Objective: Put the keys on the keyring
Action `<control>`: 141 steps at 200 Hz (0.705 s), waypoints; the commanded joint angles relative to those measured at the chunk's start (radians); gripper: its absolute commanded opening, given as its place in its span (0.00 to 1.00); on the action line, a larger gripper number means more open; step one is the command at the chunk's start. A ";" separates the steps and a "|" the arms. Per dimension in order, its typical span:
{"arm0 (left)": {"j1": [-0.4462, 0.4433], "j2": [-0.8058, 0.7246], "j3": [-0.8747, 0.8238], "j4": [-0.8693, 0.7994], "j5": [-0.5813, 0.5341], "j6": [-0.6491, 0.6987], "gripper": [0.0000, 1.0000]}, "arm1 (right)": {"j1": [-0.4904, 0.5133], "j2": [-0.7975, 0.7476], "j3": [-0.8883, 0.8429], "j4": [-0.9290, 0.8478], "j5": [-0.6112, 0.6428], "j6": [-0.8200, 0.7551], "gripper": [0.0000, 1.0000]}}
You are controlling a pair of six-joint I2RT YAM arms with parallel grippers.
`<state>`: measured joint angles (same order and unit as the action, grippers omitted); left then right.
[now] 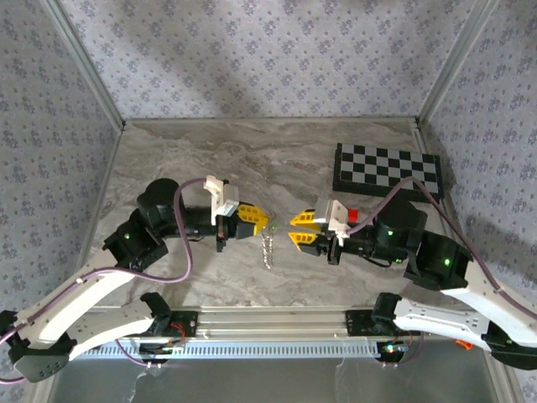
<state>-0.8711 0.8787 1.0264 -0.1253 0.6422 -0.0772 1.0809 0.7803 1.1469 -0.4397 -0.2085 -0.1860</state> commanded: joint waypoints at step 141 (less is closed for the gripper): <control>-0.065 -0.021 0.030 0.148 0.022 0.013 0.00 | -0.110 0.035 -0.054 0.264 -0.211 0.229 0.25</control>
<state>-0.9260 0.8768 1.0264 -0.0219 0.6579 -0.0799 0.9817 0.8246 1.1053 -0.2089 -0.3855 0.0154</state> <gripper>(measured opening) 0.045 0.251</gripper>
